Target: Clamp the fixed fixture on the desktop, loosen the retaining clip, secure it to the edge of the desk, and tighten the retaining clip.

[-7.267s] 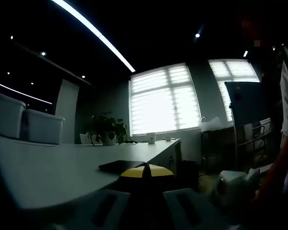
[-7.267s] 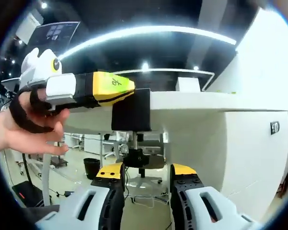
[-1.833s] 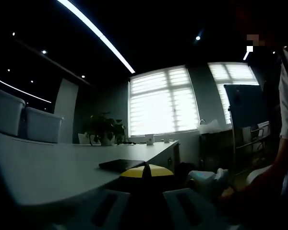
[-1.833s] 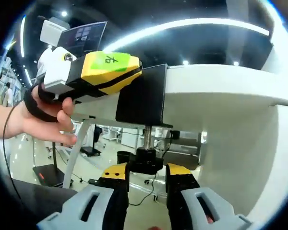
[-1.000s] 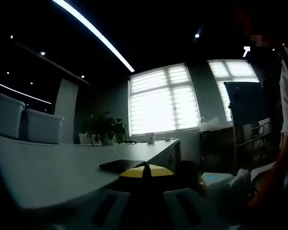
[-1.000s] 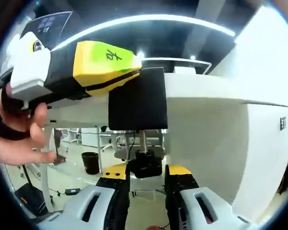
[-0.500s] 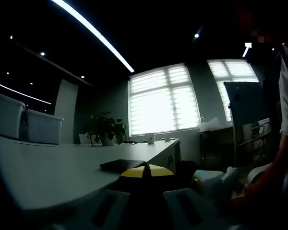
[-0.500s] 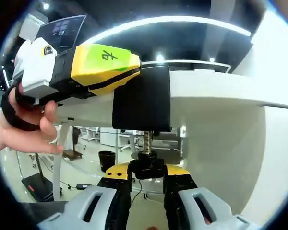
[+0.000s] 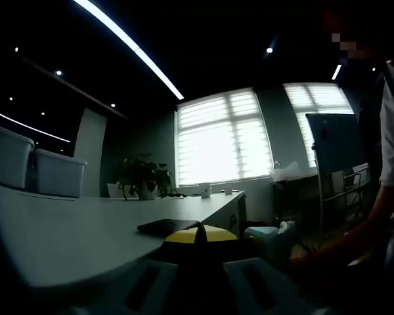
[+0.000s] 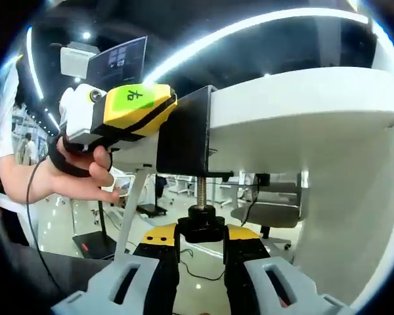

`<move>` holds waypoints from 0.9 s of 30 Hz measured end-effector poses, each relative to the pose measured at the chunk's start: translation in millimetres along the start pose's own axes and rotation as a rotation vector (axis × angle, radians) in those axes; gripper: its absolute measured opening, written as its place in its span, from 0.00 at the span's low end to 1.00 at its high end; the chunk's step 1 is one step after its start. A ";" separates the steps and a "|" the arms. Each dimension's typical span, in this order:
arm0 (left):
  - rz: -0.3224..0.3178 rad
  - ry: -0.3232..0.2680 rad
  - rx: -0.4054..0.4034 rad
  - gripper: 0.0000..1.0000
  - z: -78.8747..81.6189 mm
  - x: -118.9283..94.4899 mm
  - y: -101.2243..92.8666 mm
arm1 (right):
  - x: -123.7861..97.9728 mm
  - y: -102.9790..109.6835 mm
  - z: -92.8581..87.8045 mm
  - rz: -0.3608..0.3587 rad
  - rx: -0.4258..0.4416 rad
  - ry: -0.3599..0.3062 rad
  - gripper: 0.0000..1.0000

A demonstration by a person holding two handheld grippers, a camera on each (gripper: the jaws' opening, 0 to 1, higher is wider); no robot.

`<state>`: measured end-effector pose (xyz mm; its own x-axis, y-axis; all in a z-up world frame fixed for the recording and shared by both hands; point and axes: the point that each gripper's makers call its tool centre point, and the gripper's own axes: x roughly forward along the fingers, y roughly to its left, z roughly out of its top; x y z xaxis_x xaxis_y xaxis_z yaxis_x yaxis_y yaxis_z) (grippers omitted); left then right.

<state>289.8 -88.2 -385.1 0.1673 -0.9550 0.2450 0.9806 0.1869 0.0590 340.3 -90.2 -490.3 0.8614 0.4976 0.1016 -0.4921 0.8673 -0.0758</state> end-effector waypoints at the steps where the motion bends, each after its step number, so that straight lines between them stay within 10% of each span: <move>1: 0.000 -0.001 0.000 0.01 0.0 0.1 0.0 | -0.1 -0.2 -0.6 -0.014 0.013 -0.003 0.25; 5: 0.001 -0.002 0.001 0.01 -0.2 0.4 0.0 | -6.7 -3.2 -13.7 -0.149 0.011 0.010 0.30; 9: 0.005 -0.001 0.008 0.01 -0.3 0.2 0.3 | -34.6 -10.3 -5.4 -0.481 -0.067 -0.078 0.47; 16: 0.008 -0.007 0.008 0.01 0.1 0.2 1.0 | -27.7 13.4 20.9 -0.597 -0.184 -0.072 0.43; 27: 0.008 -0.001 0.014 0.01 -0.8 0.8 0.0 | 3.7 -31.3 8.1 -0.709 -0.128 -0.028 0.33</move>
<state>289.9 -89.1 -385.7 0.1753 -0.9532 0.2464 0.9777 0.1980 0.0703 357.9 -115.4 -479.6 0.9636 -0.1830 0.1950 0.2047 0.9740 -0.0974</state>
